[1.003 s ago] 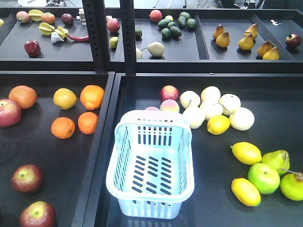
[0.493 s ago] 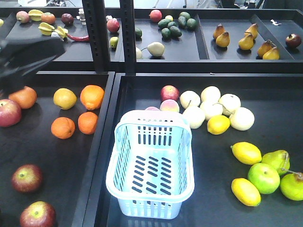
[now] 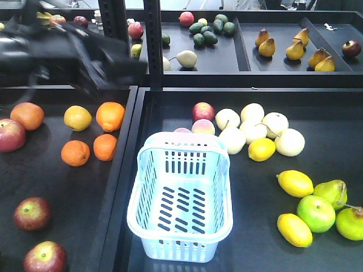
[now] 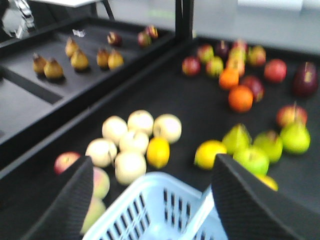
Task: Pick three apples into basket with both arms
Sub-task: 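Move the left gripper over the basket handle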
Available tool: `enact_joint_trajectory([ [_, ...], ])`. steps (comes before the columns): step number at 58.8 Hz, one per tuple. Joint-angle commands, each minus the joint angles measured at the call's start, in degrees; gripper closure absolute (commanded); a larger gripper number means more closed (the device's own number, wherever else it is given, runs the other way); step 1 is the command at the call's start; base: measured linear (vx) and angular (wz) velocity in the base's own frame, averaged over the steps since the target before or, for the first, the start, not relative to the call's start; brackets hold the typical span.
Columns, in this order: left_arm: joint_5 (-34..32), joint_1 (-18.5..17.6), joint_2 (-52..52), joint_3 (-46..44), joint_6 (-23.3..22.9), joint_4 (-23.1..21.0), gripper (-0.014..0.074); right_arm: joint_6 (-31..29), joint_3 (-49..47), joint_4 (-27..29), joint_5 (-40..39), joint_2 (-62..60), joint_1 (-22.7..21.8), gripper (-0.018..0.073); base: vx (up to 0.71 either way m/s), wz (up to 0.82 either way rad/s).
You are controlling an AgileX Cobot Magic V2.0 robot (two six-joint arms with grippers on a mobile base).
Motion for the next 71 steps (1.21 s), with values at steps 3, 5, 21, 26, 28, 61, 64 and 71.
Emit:
enact_joint_trajectory([
  [3, -3.32, -3.16, 2.76, -2.83, 0.07, 7.72, 0.0090, -0.38, 0.63, -0.36, -4.20, -0.68, -0.37, 0.0565, 0.00, 0.00],
  [5, -3.98, -3.75, 3.89, -2.83, 0.07, 9.44, 0.0096, -0.38, 0.63, -0.36, -4.20, -0.68, -0.37, 0.0565, 0.00, 0.00],
  [21, -5.25, -5.12, 9.97, -2.83, 0.07, 11.65, 0.0115, -0.38, 0.63, -0.36, -4.20, -0.68, -0.37, 0.0565, 0.00, 0.00],
  [26, -5.25, -5.12, 10.44, -2.83, 0.12, 11.71, 0.0115, -0.38, 0.63, -0.36, -4.20, -0.68, -0.37, 0.0565, 0.00, 0.00],
  [28, -5.40, -5.12, 10.59, -2.83, 0.13, 11.76, 0.0115, -0.38, 0.63, -0.36, -4.20, -0.68, -0.37, 0.0565, 0.00, 0.00],
  [61, -5.50, -5.12, 14.58, -2.83, 0.16, 11.24, 0.0115, -0.38, 0.63, -0.36, -4.20, -0.68, -0.37, 0.0565, 0.00, 0.00],
  [64, -5.50, -5.12, 14.58, -2.83, 0.16, 11.24, 0.0115, -0.38, 0.63, -0.36, -4.20, -0.68, -0.37, 0.0565, 0.00, 0.00],
  [71, -4.39, -5.12, 14.58, -2.83, 0.11, 11.05, 0.0115, -0.38, 0.63, -0.36, -4.20, -0.68, -0.37, 0.0565, 0.00, 0.00],
])
